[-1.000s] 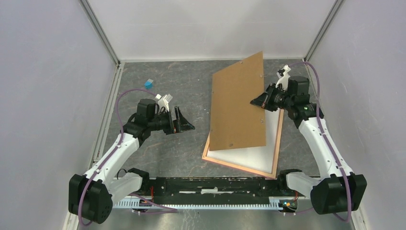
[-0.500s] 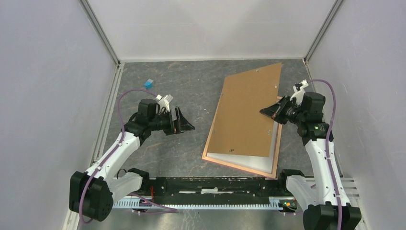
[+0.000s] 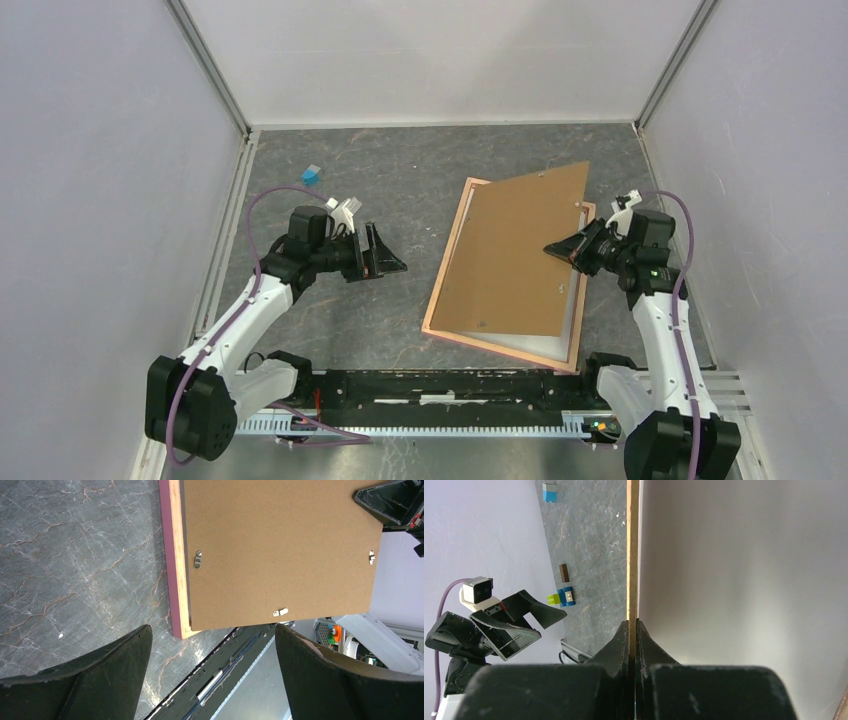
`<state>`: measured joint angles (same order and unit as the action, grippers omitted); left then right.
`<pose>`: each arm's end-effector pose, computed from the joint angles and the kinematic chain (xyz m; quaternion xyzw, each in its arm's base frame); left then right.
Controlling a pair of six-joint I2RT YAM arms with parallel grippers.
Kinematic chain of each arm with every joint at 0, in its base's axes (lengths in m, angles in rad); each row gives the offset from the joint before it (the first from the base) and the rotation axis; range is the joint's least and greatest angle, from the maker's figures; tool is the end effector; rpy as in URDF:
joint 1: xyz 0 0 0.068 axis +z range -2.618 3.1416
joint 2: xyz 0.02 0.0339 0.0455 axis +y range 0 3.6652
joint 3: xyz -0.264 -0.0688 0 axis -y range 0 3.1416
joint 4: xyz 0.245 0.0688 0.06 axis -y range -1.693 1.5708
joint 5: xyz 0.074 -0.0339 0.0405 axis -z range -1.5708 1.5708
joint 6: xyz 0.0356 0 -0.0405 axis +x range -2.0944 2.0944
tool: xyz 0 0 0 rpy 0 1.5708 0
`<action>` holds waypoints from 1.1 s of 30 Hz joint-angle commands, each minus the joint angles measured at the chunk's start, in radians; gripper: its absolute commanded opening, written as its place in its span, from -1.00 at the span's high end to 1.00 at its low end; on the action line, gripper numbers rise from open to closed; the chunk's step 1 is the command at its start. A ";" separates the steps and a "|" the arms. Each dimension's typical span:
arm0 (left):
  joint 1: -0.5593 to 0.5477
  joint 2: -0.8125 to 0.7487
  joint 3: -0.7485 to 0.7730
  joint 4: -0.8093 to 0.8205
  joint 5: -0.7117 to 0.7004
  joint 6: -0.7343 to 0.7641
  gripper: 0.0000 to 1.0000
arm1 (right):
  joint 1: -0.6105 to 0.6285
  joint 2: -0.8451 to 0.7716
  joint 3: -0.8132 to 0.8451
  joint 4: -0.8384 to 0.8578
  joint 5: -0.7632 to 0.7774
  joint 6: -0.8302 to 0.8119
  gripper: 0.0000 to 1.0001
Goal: Put the photo into the frame
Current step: Place the photo frame item in the photo frame.
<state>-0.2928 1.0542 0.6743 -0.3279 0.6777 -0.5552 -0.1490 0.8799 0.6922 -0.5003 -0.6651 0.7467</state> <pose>0.2010 -0.0839 0.2418 0.0258 0.8675 -0.4375 0.2353 0.1837 -0.0054 0.2654 0.2444 0.8307 0.4010 0.2990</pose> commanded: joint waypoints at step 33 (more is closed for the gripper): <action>0.006 0.033 0.027 0.007 0.005 0.064 -0.95 | -0.066 0.138 -0.046 0.201 -0.152 -0.090 1.00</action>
<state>-0.2920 1.0851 0.6743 -0.3279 0.6785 -0.5552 -0.2016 1.0096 0.6445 -0.3805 -0.7731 0.6983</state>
